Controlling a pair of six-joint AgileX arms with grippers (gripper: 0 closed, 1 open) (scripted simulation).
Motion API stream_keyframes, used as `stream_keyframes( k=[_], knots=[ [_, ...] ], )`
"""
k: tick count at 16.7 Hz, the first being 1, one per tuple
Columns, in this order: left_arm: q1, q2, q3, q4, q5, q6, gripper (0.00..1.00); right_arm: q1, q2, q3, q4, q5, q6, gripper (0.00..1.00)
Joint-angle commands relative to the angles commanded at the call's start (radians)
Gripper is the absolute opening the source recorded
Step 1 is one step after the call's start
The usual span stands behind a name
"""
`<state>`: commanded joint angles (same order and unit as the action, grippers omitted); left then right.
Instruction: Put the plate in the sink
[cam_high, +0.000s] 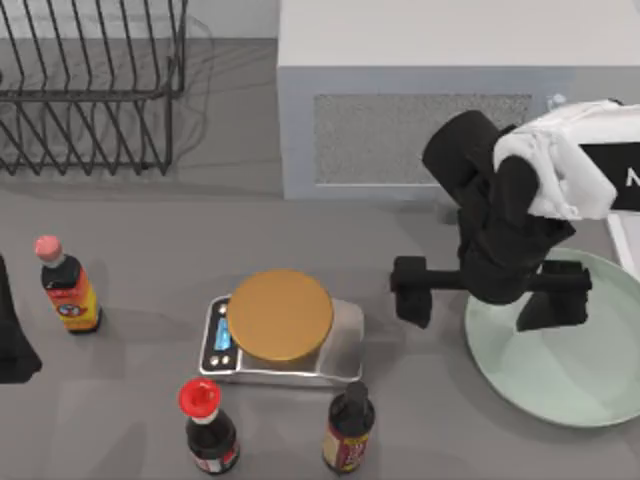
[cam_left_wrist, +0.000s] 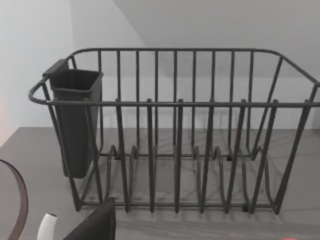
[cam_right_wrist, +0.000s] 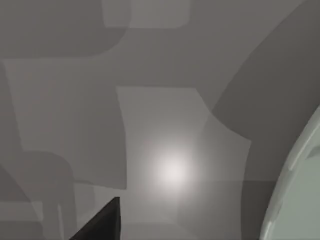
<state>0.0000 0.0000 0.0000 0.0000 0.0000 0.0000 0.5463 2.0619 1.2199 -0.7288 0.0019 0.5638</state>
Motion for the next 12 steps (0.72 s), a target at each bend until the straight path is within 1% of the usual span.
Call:
stream_keyframes(
  k=[11,12],
  knots=[
    [0.0,0.0,0.0,0.0,0.0,0.0,1.0,0.0,0.0,0.0,0.0,0.0,0.0,0.02],
    [0.0,0.0,0.0,0.0,0.0,0.0,1.0,0.0,0.0,0.0,0.0,0.0,0.0,0.0]
  ],
)
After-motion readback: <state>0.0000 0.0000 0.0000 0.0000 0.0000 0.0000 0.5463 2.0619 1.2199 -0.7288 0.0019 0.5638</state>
